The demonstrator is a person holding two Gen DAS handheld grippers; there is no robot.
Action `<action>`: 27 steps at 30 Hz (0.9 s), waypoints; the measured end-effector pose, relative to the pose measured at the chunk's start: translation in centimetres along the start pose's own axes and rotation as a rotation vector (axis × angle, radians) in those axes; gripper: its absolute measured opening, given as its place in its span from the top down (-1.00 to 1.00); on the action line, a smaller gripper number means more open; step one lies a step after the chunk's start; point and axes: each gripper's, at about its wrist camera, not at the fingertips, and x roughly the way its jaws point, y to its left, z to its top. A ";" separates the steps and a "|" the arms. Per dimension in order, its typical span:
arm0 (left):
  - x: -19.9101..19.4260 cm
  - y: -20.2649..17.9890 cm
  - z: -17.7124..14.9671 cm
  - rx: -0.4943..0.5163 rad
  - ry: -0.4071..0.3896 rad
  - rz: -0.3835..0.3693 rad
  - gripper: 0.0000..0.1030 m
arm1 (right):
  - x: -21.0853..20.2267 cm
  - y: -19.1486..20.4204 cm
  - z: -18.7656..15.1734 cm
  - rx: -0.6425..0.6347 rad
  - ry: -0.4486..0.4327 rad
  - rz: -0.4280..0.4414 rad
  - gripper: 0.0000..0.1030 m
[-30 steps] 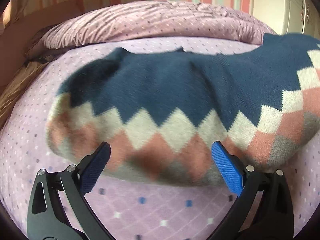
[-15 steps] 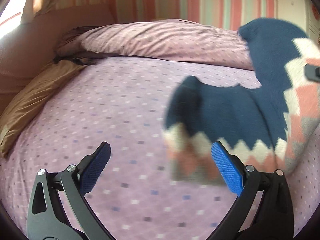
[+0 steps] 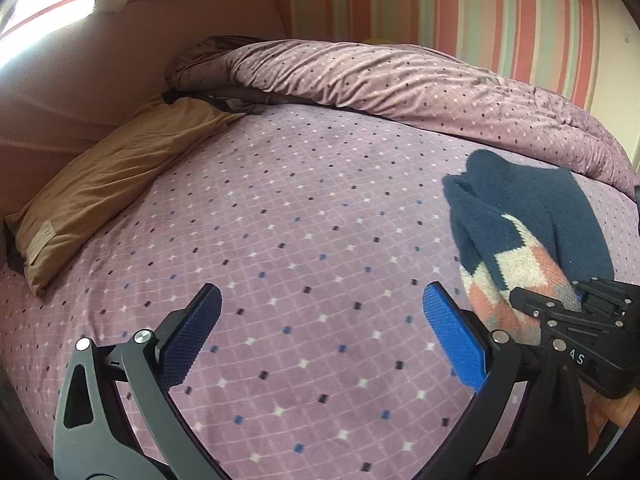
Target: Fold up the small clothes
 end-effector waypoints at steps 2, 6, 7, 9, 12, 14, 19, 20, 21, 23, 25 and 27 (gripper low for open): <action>-0.1 0.7 0.2 -0.009 0.001 0.004 -0.94 | -0.7 0.2 0.3 0.012 -0.017 0.050 -0.45; -0.6 1.1 0.7 -0.016 -0.010 0.003 -0.94 | -4.3 0.2 0.9 0.023 -0.078 0.105 -0.67; -0.8 1.1 0.7 -0.015 -0.013 0.001 -0.94 | -5.4 0.0 1.1 0.027 -0.106 0.103 -0.67; -1.1 0.8 0.9 -0.011 -0.020 -0.005 -0.94 | -8.0 -1.3 0.6 0.027 -0.185 0.005 -0.78; -1.3 0.1 1.2 -0.016 -0.024 -0.018 -0.94 | -8.7 -4.0 -0.1 0.034 -0.199 -0.248 -0.89; -1.7 -0.4 1.5 -0.021 -0.029 -0.028 -0.94 | -7.2 -6.0 -0.7 0.109 -0.140 -0.223 -0.89; -2.4 -0.5 2.3 -0.020 -0.044 -0.023 -0.94 | -3.1 -3.2 -1.8 0.038 -0.071 -0.167 -0.88; -2.5 -0.4 2.5 -0.020 -0.047 -0.018 -0.94 | -2.5 -2.7 -2.2 0.031 -0.060 -0.160 -0.88; -2.5 -0.3 2.8 -0.020 -0.048 -0.012 -0.94 | -1.9 -2.2 -2.2 0.032 -0.057 -0.152 -0.88; -2.4 -0.1 3.3 -0.023 -0.044 -0.007 -0.94 | -1.1 -1.6 -2.5 0.023 -0.051 -0.118 -0.88; -2.3 -0.3 3.7 -0.011 -0.046 -0.006 -0.94 | -1.2 -1.8 -2.5 0.009 -0.057 -0.101 -0.87; -2.0 -0.9 4.1 -0.006 -0.042 -0.024 -0.94 | -2.2 -2.5 -2.5 0.047 -0.087 -0.079 -0.87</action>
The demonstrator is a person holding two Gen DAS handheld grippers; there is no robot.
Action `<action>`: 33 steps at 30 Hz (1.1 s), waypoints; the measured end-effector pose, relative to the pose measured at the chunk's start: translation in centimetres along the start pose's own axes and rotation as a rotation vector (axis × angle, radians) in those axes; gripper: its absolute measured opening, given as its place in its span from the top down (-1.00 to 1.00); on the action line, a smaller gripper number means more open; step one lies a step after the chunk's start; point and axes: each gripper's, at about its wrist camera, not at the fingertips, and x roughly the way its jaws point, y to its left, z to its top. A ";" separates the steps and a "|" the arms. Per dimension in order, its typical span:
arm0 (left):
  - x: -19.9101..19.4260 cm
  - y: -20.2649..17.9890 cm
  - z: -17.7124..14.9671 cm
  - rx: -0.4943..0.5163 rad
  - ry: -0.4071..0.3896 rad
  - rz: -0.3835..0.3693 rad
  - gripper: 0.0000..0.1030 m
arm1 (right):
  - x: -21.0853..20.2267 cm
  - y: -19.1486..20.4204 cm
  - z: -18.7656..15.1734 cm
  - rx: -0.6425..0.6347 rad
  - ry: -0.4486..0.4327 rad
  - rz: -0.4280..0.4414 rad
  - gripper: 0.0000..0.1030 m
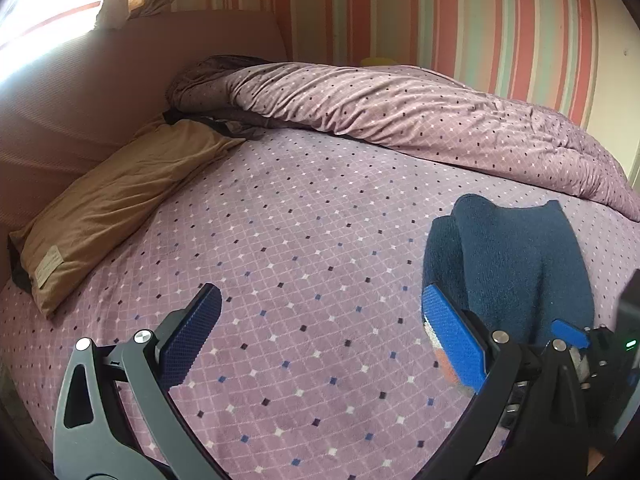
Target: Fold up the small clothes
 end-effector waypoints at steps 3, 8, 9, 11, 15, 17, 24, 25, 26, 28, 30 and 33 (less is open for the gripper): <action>0.8 -1.8 0.0 0.015 0.024 -0.044 -0.94 | -4.1 -3.2 -0.3 0.074 -0.125 -0.002 -0.89; 2.5 -6.3 -0.5 0.058 0.075 -0.207 -0.94 | -8.2 -9.5 -1.8 0.104 -0.177 -0.055 -0.90; 2.9 -7.2 -0.5 0.073 0.082 -0.222 -0.94 | -8.7 -10.7 -2.2 0.111 -0.176 -0.065 -0.90; 3.8 -9.2 -0.5 0.090 0.096 -0.281 -0.94 | -9.3 -13.2 -3.0 0.137 -0.164 -0.078 -0.90; 5.5 -12.0 -0.5 0.121 0.127 -0.338 -0.94 | -9.8 -16.9 -4.8 0.186 -0.142 -0.088 -0.90; 6.0 -13.0 -0.7 0.132 0.148 -0.328 -0.94 | -9.6 -18.0 -5.6 0.208 -0.132 -0.087 -0.90; 8.6 -13.9 -2.2 0.111 0.295 -0.336 -0.36 | -9.1 -19.4 -6.1 0.246 -0.136 -0.059 -0.90; 9.0 -13.8 -2.4 0.092 0.320 -0.344 -0.22 | -9.1 -19.5 -6.0 0.245 -0.138 -0.054 -0.90; 9.5 -13.5 -2.6 0.062 0.344 -0.365 -0.14 | -9.2 -19.4 -6.0 0.245 -0.139 -0.047 -0.90; 9.9 -13.4 -2.7 0.033 0.368 -0.393 0.04 | -9.3 -19.3 -5.8 0.242 -0.144 -0.040 -0.90; 9.8 -13.5 -2.6 0.024 0.369 -0.408 0.13 | -9.4 -19.2 -5.5 0.240 -0.149 -0.037 -0.90; 9.1 -13.5 -2.4 0.036 0.352 -0.423 0.35 | -9.6 -19.2 -5.1 0.247 -0.154 -0.037 -0.90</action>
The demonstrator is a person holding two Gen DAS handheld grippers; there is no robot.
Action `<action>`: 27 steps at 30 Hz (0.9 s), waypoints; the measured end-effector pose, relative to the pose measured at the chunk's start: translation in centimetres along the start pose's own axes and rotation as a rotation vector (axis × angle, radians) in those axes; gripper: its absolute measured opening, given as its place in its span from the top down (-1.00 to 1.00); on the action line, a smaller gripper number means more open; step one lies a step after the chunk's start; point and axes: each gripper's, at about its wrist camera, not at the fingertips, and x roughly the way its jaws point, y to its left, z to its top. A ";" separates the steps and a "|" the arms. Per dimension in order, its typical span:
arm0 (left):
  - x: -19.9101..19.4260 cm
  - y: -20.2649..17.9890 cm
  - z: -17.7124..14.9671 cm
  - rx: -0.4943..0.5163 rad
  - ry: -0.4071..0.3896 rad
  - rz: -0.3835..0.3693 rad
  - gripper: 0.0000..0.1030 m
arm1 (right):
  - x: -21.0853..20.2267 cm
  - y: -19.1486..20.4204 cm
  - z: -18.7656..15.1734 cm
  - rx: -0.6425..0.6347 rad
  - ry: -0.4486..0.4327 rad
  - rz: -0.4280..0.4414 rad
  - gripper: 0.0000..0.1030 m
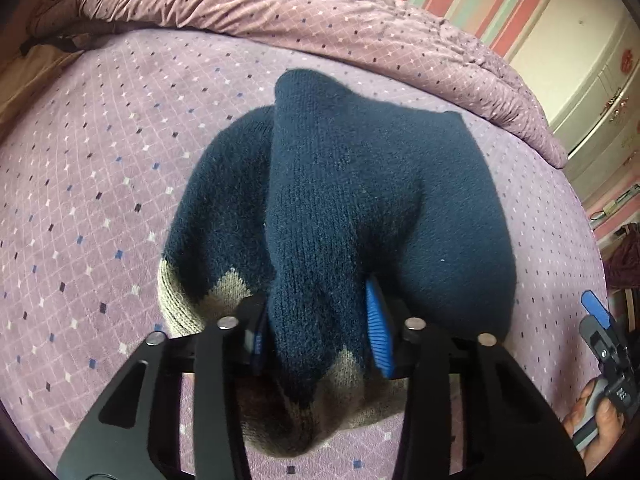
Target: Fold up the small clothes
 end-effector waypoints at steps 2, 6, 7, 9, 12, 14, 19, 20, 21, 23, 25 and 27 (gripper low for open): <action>-0.9 -0.2 0.0 0.013 -0.024 -0.004 0.40 | 0.1 0.2 0.2 0.003 0.003 0.009 -0.90; -2.5 -1.0 0.2 0.074 -0.106 0.113 0.44 | 0.4 1.3 0.7 -0.015 0.005 0.015 -0.90; -2.8 -1.0 0.2 0.085 -0.126 0.144 0.45 | 0.5 1.7 0.9 -0.021 0.005 0.017 -0.90; -3.3 -0.6 0.3 0.074 -0.146 0.177 0.46 | 0.7 2.3 1.0 -0.029 0.009 0.022 -0.90; -2.6 0.8 0.1 0.055 -0.113 0.204 0.46 | 0.8 3.4 1.3 -0.043 0.006 0.030 -0.90; -0.9 1.6 -0.6 0.068 -0.060 0.231 0.39 | 1.4 4.1 1.4 -0.055 0.021 0.038 -0.90; -0.3 3.6 -1.3 0.003 -0.076 0.188 -0.32 | 3.7 5.5 1.0 -0.092 0.107 0.026 -0.90; -0.8 4.2 -1.3 -0.027 -0.082 0.168 -0.46 | 3.6 5.7 0.9 -0.093 0.110 0.031 -0.90; -1.2 4.6 -1.4 -0.043 -0.081 0.166 -0.70 | 3.5 5.8 0.9 -0.095 0.106 0.031 -0.90; -2.4 5.0 -1.6 -0.039 -0.103 0.171 -0.84 | 3.1 5.9 1.0 -0.100 0.101 0.030 -0.90; -3.6 5.7 -2.1 -0.039 -0.106 0.149 -0.94 | 2.9 5.8 1.0 -0.096 0.102 0.024 -0.90; -4.6 6.6 -2.9 -0.059 -0.100 0.122 -0.94 | 2.7 5.6 1.1 -0.088 0.103 0.018 -0.90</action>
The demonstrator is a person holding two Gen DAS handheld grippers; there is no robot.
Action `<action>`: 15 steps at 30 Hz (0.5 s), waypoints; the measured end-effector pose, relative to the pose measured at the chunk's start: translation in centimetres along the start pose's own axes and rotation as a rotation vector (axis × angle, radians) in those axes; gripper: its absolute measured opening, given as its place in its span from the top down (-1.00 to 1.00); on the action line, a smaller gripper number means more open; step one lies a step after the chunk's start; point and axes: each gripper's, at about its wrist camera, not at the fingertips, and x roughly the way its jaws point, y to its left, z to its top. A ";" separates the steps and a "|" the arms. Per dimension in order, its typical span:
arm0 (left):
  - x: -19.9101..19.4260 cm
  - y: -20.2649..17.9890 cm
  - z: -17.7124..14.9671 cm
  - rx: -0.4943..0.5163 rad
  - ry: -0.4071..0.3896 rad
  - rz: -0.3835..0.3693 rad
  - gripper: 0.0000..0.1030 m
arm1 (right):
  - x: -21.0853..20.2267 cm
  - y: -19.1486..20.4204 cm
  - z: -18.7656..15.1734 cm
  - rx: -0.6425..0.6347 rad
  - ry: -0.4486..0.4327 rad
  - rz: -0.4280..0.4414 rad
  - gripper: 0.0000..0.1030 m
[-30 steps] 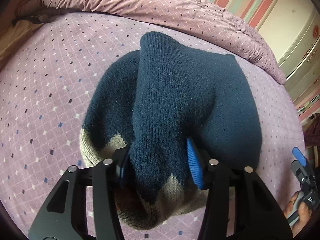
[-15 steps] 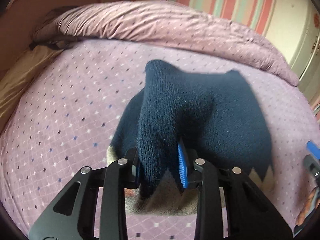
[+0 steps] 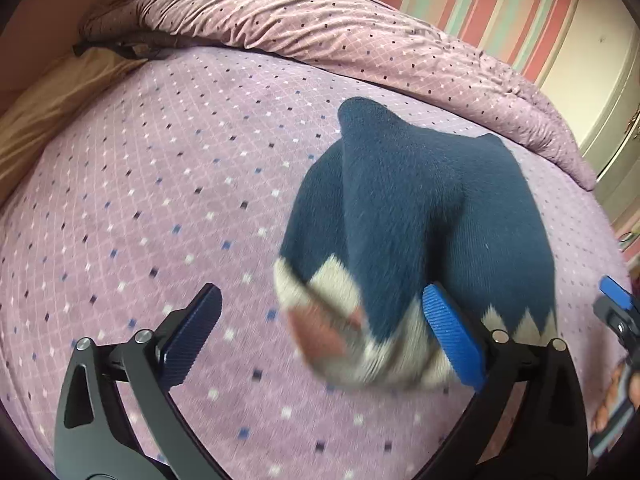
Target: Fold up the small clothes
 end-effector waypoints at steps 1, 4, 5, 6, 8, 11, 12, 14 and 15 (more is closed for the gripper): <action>-0.3 0.5 -0.3 -0.021 0.004 -0.024 -0.94 | -0.1 0.0 0.0 0.003 0.000 -0.004 -0.90; -0.7 1.8 -1.4 -0.078 0.019 -0.095 -0.94 | -0.4 0.2 -0.2 0.002 0.007 -0.012 -0.90; -0.6 2.0 -1.8 -0.093 0.027 -0.110 -0.94 | -0.4 0.3 -0.2 -0.001 0.009 -0.012 -0.90; -0.4 2.2 -2.1 -0.110 0.037 -0.127 -0.94 | -0.5 0.5 -0.3 -0.006 0.011 -0.012 -0.90; 0.3 2.5 -3.1 -0.147 0.082 -0.175 -0.94 | -0.7 0.8 -0.3 -0.014 0.013 -0.011 -0.90; 1.5 2.1 -3.9 -0.177 0.120 -0.235 -0.94 | -0.8 1.1 -0.4 -0.017 0.016 -0.011 -0.90; 2.0 2.0 -4.0 -0.193 0.128 -0.247 -0.94 | -0.8 1.1 -0.4 -0.016 0.018 -0.010 -0.90; 2.8 2.2 -4.0 -0.241 0.145 -0.292 -0.94 | -0.8 1.1 -0.3 -0.017 0.021 -0.010 -0.90; 3.4 2.2 -3.8 -0.273 0.158 -0.314 -0.94 | -0.8 1.1 -0.3 -0.017 0.021 -0.011 -0.90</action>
